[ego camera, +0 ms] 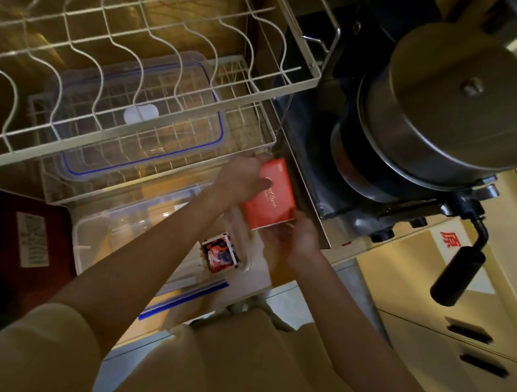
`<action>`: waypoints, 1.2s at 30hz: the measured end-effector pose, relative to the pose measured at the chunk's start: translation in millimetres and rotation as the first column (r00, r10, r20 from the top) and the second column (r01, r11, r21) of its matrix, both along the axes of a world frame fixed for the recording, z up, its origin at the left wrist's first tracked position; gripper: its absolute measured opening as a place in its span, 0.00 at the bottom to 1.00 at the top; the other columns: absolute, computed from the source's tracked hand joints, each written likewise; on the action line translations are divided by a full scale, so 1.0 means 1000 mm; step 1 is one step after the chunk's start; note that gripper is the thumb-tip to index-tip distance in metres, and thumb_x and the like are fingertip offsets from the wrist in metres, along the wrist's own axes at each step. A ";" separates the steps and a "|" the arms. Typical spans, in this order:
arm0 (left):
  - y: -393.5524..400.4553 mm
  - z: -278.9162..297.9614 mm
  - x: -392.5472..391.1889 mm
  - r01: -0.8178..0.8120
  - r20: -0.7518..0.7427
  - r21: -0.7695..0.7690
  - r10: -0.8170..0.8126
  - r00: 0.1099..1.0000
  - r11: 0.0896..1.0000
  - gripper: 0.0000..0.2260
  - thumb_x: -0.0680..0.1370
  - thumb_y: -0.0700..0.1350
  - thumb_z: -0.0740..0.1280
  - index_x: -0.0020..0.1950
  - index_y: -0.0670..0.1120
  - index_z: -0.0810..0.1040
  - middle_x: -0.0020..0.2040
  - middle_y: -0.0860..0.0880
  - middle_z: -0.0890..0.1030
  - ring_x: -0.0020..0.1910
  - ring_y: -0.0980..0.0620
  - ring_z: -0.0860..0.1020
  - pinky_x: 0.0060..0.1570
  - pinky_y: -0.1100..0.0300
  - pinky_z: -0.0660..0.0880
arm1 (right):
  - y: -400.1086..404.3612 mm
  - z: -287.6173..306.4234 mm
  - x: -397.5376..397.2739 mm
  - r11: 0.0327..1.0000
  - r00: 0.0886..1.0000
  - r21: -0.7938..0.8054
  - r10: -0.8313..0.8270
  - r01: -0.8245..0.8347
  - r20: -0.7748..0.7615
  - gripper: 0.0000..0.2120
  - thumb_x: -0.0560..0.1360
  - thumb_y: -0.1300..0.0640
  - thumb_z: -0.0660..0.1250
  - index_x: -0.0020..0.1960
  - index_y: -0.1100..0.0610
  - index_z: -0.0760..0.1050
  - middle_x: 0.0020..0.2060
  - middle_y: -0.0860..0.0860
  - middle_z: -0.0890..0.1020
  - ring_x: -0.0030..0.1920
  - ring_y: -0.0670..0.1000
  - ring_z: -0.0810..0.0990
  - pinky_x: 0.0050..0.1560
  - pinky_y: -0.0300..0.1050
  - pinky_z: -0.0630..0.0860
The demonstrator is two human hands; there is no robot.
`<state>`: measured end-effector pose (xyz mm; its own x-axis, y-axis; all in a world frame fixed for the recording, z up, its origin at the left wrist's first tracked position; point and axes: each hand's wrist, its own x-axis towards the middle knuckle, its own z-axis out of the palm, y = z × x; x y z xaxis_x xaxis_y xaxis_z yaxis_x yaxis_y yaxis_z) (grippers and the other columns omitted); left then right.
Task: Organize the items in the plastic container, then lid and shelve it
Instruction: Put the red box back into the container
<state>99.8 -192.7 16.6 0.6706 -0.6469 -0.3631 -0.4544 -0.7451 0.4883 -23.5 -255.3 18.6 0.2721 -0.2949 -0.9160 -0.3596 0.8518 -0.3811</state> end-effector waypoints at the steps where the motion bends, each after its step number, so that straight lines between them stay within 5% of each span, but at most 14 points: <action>1: 0.002 0.007 -0.002 -0.018 0.004 -0.046 0.018 1.000 0.999 0.24 0.74 0.45 0.66 0.70 0.48 0.66 0.63 0.39 0.73 0.61 0.40 0.73 0.61 0.51 0.71 | 0.001 0.002 0.002 0.999 1.000 -0.036 0.011 -0.011 0.010 0.10 0.80 0.54 0.56 0.45 0.58 0.71 0.40 0.56 0.78 0.42 0.53 0.78 0.56 0.49 0.75; 5: 0.020 0.031 -0.018 -0.089 0.087 -0.225 0.112 0.990 0.970 0.24 0.74 0.44 0.66 0.70 0.47 0.66 0.63 0.41 0.73 0.62 0.42 0.72 0.62 0.51 0.68 | 0.004 0.011 0.006 0.965 0.993 -0.257 0.079 -0.056 0.082 0.10 0.80 0.55 0.56 0.57 0.58 0.69 0.47 0.57 0.79 0.48 0.54 0.77 0.58 0.52 0.75; 9: 0.051 0.047 -0.037 -0.237 0.092 -0.436 0.305 0.948 0.868 0.23 0.75 0.44 0.66 0.70 0.47 0.66 0.62 0.43 0.73 0.60 0.46 0.72 0.59 0.53 0.70 | 0.012 0.022 0.011 0.811 0.965 -0.569 0.238 -0.133 0.113 0.06 0.79 0.55 0.57 0.53 0.53 0.70 0.47 0.51 0.79 0.49 0.53 0.77 0.62 0.58 0.73; 15: 0.109 0.052 -0.065 -0.538 -0.039 -0.562 0.629 0.776 0.628 0.21 0.75 0.45 0.66 0.68 0.47 0.69 0.61 0.44 0.74 0.58 0.50 0.73 0.55 0.56 0.73 | 0.045 0.036 0.015 0.662 0.820 -0.707 0.532 -0.249 0.210 0.14 0.78 0.53 0.61 0.62 0.52 0.72 0.51 0.47 0.79 0.53 0.48 0.78 0.54 0.45 0.76; 18: 0.142 0.038 -0.086 -0.667 -0.098 -0.541 0.750 0.654 0.512 0.22 0.74 0.48 0.65 0.67 0.46 0.69 0.60 0.44 0.75 0.57 0.48 0.75 0.54 0.50 0.76 | 0.069 0.031 0.014 0.590 0.725 -0.733 0.660 -0.339 0.197 0.16 0.77 0.54 0.62 0.65 0.54 0.71 0.51 0.46 0.79 0.49 0.41 0.77 0.46 0.34 0.73; 21: 0.170 0.026 -0.100 -0.745 -0.125 -0.506 0.818 0.561 0.434 0.22 0.74 0.49 0.64 0.67 0.46 0.68 0.61 0.44 0.75 0.57 0.48 0.76 0.55 0.50 0.77 | 0.093 0.021 0.014 0.493 0.593 -0.746 0.788 -0.447 0.165 0.17 0.78 0.55 0.62 0.66 0.55 0.70 0.54 0.48 0.78 0.52 0.43 0.77 0.48 0.36 0.76; 24: 0.194 0.015 -0.105 -0.794 -0.094 -0.454 0.864 0.495 0.405 0.19 0.76 0.41 0.65 0.66 0.41 0.68 0.60 0.40 0.75 0.56 0.47 0.76 0.51 0.61 0.72 | 0.116 0.008 0.017 0.440 0.490 -0.730 0.856 -0.524 0.164 0.12 0.78 0.60 0.62 0.61 0.53 0.72 0.47 0.43 0.78 0.47 0.43 0.78 0.49 0.40 0.77; 28: 0.210 0.003 -0.106 -0.834 -0.066 -0.383 0.889 0.453 0.396 0.19 0.74 0.42 0.62 0.63 0.36 0.70 0.58 0.36 0.76 0.52 0.48 0.75 0.46 0.74 0.62 | 0.137 -0.012 0.021 0.349 0.417 -0.696 0.905 -0.627 0.078 0.10 0.79 0.59 0.61 0.59 0.51 0.73 0.52 0.53 0.81 0.53 0.53 0.80 0.57 0.52 0.77; 32: 0.212 -0.005 -0.103 -0.886 -0.105 -0.196 0.889 0.445 0.420 0.20 0.78 0.40 0.61 0.69 0.38 0.63 0.61 0.37 0.77 0.56 0.39 0.78 0.44 0.66 0.67 | 0.141 -0.018 0.025 0.210 0.327 -0.695 0.944 -0.688 -0.037 0.11 0.79 0.56 0.59 0.61 0.52 0.72 0.52 0.52 0.81 0.53 0.53 0.80 0.57 0.51 0.77; 36: 0.212 -0.011 -0.097 -0.877 -0.075 -0.063 0.874 0.480 0.476 0.27 0.79 0.42 0.60 0.74 0.39 0.53 0.63 0.35 0.75 0.56 0.38 0.78 0.52 0.52 0.74 | 0.143 -0.024 0.033 0.173 0.325 -0.716 0.942 -0.676 -0.079 0.14 0.79 0.58 0.59 0.63 0.55 0.73 0.51 0.53 0.82 0.51 0.53 0.81 0.56 0.52 0.78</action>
<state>2.4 19.1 5.9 0.8964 0.2428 -0.3709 0.4257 -0.7048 0.5674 9.7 -112.6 -5.2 0.8933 -0.0570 -0.4459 -0.4413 -0.3005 -0.8456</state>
